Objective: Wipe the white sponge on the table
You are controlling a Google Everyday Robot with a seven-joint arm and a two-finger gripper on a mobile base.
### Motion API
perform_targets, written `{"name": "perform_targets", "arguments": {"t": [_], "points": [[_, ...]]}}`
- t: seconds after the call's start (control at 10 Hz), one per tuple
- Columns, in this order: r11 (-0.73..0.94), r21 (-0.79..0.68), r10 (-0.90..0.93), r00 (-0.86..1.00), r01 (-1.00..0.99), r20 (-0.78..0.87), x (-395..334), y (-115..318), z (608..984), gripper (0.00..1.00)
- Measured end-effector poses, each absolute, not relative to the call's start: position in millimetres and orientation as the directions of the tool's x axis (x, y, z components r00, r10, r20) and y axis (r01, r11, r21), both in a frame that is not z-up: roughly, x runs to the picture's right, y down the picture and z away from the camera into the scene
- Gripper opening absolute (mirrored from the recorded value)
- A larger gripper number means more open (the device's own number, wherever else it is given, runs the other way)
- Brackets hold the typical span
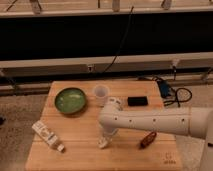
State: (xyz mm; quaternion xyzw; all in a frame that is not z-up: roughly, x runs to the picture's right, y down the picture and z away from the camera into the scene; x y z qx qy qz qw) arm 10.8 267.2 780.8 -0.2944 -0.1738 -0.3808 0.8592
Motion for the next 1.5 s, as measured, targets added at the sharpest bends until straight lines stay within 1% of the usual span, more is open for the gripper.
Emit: {"name": "perform_targets", "arguments": {"t": [0.3,0.7,1.0,1.2,1.5], "points": [[0.538,-0.379,-0.554,0.655,0.753,0.514,13.9,266.2,778.6,0.0],[0.571,-0.41,-0.565,0.703,0.711,0.431,74.1,241.9,749.2,0.0],[0.583,-0.42,-0.578,0.719,0.695,0.387,81.0,223.9,728.8,0.0],[0.583,-0.437,-0.573,0.728,0.685,0.376,81.6,223.0,731.4,0.0],[0.578,-0.456,-0.566,0.735,0.677,0.373,82.6,223.7,748.4,0.0]]}}
